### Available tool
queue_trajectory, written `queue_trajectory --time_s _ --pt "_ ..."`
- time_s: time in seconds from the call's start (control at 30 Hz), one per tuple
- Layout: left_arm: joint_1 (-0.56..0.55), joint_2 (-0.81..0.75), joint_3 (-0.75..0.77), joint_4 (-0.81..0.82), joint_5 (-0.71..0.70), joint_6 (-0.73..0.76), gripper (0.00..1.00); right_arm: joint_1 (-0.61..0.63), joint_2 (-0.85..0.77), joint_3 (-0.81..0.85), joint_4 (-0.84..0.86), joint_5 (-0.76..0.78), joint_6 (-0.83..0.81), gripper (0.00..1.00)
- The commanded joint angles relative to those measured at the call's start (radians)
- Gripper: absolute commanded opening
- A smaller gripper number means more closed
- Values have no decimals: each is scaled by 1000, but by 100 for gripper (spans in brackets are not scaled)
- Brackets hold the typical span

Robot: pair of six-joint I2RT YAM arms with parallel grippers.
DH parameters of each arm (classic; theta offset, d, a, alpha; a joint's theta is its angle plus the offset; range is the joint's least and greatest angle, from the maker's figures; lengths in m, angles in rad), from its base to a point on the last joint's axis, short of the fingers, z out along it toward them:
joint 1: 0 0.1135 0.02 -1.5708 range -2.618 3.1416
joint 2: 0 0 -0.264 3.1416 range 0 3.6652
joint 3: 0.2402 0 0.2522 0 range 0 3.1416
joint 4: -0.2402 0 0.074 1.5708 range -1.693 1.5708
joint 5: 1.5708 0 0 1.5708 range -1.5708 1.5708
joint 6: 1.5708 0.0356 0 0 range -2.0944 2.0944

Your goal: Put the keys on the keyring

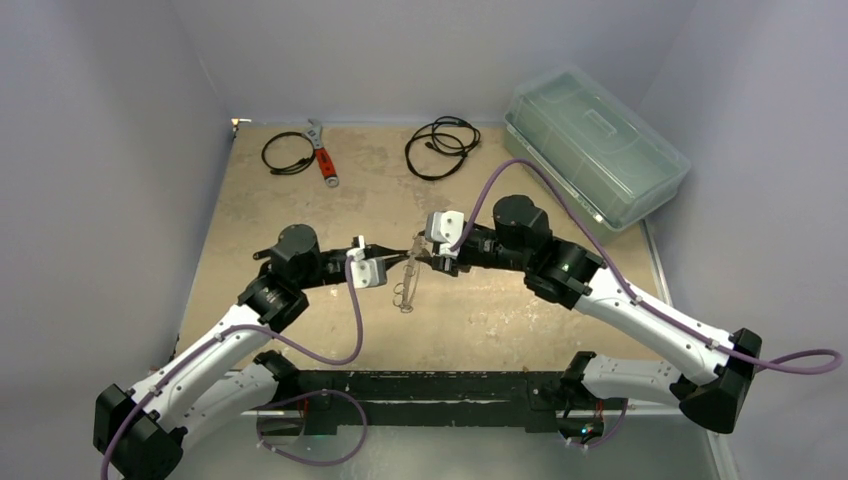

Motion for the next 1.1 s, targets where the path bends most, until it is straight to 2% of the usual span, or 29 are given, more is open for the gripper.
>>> queue_trajectory --time_s 0.0,0.13,0.53,1.07 --pt "6 15 72 -81 -84 90 0 1 -5 84 -89 133 -33 50" --pt "5 18 79 -105 -121 103 0 1 11 100 -125 179 -49 51" --pt "5 31 83 -108 -88 80 0 6 127 189 -144 54 -79 45" --pt "5 13 78 -99 -105 79 0 7 182 183 -115 -38 -72 39"
